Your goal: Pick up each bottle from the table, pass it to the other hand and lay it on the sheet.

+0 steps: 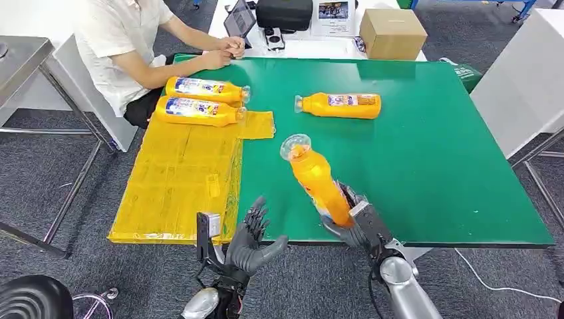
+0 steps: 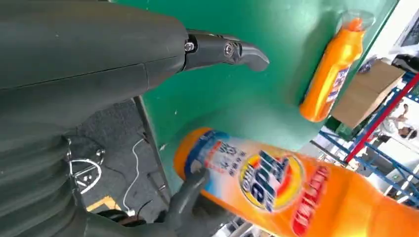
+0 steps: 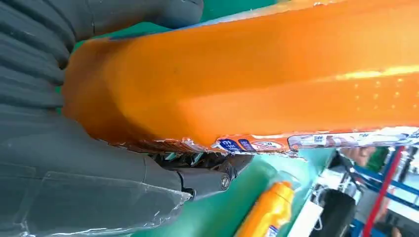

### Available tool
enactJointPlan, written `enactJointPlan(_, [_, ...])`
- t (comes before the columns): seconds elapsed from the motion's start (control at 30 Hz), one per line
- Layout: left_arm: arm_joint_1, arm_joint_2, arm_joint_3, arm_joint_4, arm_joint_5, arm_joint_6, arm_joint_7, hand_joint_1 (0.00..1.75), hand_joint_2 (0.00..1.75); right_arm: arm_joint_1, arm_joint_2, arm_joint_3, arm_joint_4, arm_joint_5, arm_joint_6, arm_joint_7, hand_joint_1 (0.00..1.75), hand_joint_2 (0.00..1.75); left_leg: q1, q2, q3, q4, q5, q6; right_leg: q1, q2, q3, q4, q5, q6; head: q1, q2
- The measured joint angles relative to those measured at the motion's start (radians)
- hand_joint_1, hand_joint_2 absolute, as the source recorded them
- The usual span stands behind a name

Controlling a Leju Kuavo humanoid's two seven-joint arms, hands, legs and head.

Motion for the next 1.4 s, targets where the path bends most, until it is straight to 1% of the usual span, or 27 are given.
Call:
enactJointPlan(0.17, [-0.013,0.002,-0.022,0.0,-0.02,-0.001,-0.001,0.0,1.75,0.001,0.032,0.036,-0.004,0.039,0.0,0.0,1.75,1.75,0.0,0.0,-0.001,0.0,0.0,0.0,0.0,0.0,-0.001,0.0,0.0,0.0,0.0,0.0])
enactJointPlan(0.27, [-0.031,0.002,-0.034,0.0,-0.049,0.021,-0.013,0.0,1.75,0.0,0.056,0.088,-0.003,0.08,-0.011,0.0,1.75,1.75,0.001,0.0,-0.001,0.0,0.0,0.0,0.0,0.0,-0.002,0.001,0.0,0.0,0.0,0.0])
enactJointPlan(0.37, [-0.046,-0.004,-0.037,0.001,-0.056,0.039,-0.012,0.0,1.75,-0.01,0.081,0.144,0.001,0.101,-0.031,-0.005,1.69,1.75,0.001,0.0,-0.002,0.0,0.001,-0.001,0.0,0.0,-0.002,0.001,0.0,0.0,0.0,0.0])
enactJointPlan(0.47, [-0.06,-0.009,-0.034,0.007,-0.053,0.057,-0.018,0.0,1.75,-0.018,0.098,0.195,0.002,0.131,-0.051,-0.006,1.69,1.75,0.001,-0.001,-0.002,0.0,0.001,-0.001,0.0,0.0,-0.002,0.001,0.0,0.0,0.0,0.0])
enactJointPlan(0.57, [-0.071,-0.013,-0.027,0.008,-0.053,0.071,-0.032,0.0,1.75,-0.022,0.106,0.237,0.003,0.146,-0.065,-0.007,1.68,1.75,0.001,-0.001,-0.002,0.0,0.001,-0.001,0.0,-0.001,-0.002,0.001,0.0,0.0,0.0,0.0])
enactJointPlan(0.63, [-0.075,-0.015,-0.022,0.008,-0.053,0.074,-0.033,0.0,1.75,-0.024,0.108,0.251,0.003,0.148,-0.071,-0.007,1.69,1.75,0.001,-0.001,-0.002,0.0,0.001,-0.001,0.0,-0.001,-0.002,0.001,0.0,0.0,0.0,0.0])
enactJointPlan(0.7, [-0.075,-0.017,-0.019,0.008,-0.054,0.075,-0.035,0.0,1.75,-0.026,0.108,0.259,0.004,0.148,-0.072,-0.007,1.75,1.75,0.0,-0.001,-0.003,0.0,0.001,-0.001,0.0,-0.001,-0.003,0.001,0.0,0.0,0.0,0.0])
enactJointPlan(0.73, [-0.075,-0.017,-0.017,0.008,-0.057,0.077,-0.04,0.0,1.75,-0.028,0.108,0.264,0.005,0.147,-0.072,-0.007,1.71,1.75,0.0,-0.001,-0.003,0.0,0.001,-0.001,0.0,-0.001,-0.003,0.001,0.0,0.0,0.0,0.0])
enactJointPlan(0.87, [-0.075,-0.02,-0.013,0.008,-0.074,0.089,-0.054,0.0,1.75,-0.036,0.107,0.28,0.011,0.14,-0.079,-0.006,1.71,1.75,0.001,-0.001,-0.003,0.0,0.001,-0.001,0.0,-0.001,-0.003,0.001,0.0,0.0,0.0,0.0])
enactJointPlan(0.97, [-0.076,-0.021,-0.012,0.008,-0.076,0.089,-0.05,0.0,1.75,-0.041,0.107,0.29,0.016,0.138,-0.089,-0.006,1.75,1.75,0.001,-0.001,-0.003,0.0,0.001,-0.001,0.0,-0.001,-0.003,0.001,0.0,0.0,0.0,0.0])
enactJointPlan(1.0, [-0.077,-0.021,-0.012,0.008,-0.075,0.088,-0.046,0.05,1.75,-0.043,0.107,0.292,0.019,0.138,-0.092,-0.006,1.71,1.75,0.001,-0.001,-0.003,0.0,0.001,-0.001,0.0,-0.001,-0.003,0.001,0.0,0.0,0.0,0.0])
enactJointPlan(1.07, [-0.078,-0.021,-0.011,0.008,-0.073,0.085,-0.044,0.05,1.75,-0.048,0.107,0.298,0.023,0.138,-0.093,-0.002,1.71,1.75,0.001,-0.001,-0.003,0.0,0.001,-0.001,0.0,-0.001,-0.003,0.001,0.0,0.0,0.0,0.0])
enactJointPlan(1.1, [-0.079,-0.021,-0.011,0.007,-0.071,0.085,-0.045,1.75,1.75,-0.052,0.107,0.301,0.026,0.138,-0.095,0.0,1.75,1.75,0.001,-0.001,-0.003,0.0,0.001,-0.001,0.0,-0.001,-0.003,0.001,0.0,0.0,0.0,0.0])
enactJointPlan(1.17, [-0.079,-0.022,-0.006,0.004,-0.064,0.085,-0.056,1.75,1.75,-0.058,0.107,0.307,0.031,0.139,-0.097,0.0,1.69,1.75,0.001,-0.001,-0.003,0.0,0.001,-0.001,0.0,-0.001,-0.003,0.001,0.0,0.0,0.0,0.0])
enactJointPlan(1.2, [-0.079,-0.023,-0.005,0.003,-0.063,0.085,-0.061,1.75,1.75,-0.062,0.107,0.312,0.034,0.14,-0.102,0.0,1.57,1.75,0.001,-0.001,-0.003,0.0,0.001,-0.001,0.0,-0.001,-0.003,0.001,0.0,0.0,0.0,0.0])
enactJointPlan(1.23, [-0.079,-0.023,-0.003,0.001,-0.063,0.085,-0.065,1.75,1.75,-0.065,0.107,0.315,0.036,0.141,-0.104,0.0,1.31,1.75,0.001,-0.001,-0.003,0.0,0.001,-0.001,0.0,-0.001,-0.003,0.001,0.0,0.0,0.0,0.0])
enactJointPlan(1.27, [-0.078,-0.023,-0.002,-0.002,-0.062,0.084,-0.069,1.75,1.75,-0.068,0.107,0.317,0.038,0.143,-0.105,0.0,0.17,1.75,0.001,-0.001,-0.003,0.0,0.001,-0.001,0.0,-0.001,-0.003,0.001,0.0,0.0,0.0,0.0])
enactJointPlan(1.3, [-0.077,-0.023,-0.001,-0.007,-0.061,0.084,-0.074,1.75,1.75,-0.07,0.107,0.321,0.04,0.148,-0.11,0.001,0.0,1.75,0.001,-0.001,-0.003,0.0,0.001,-0.001,0.0,-0.001,-0.003,0.001,0.0,0.0,0.0,0.0])
enactJointPlan(1.4, [-0.072,-0.023,0.011,-0.024,-0.058,0.084,-0.084,1.75,1.75,-0.074,0.107,0.338,0.044,0.161,-0.123,0.002,0.0,1.75,0.001,0.0,-0.003,0.0,0.001,-0.001,0.0,0.0,-0.004,0.001,0.0,0.0,0.0,0.0])
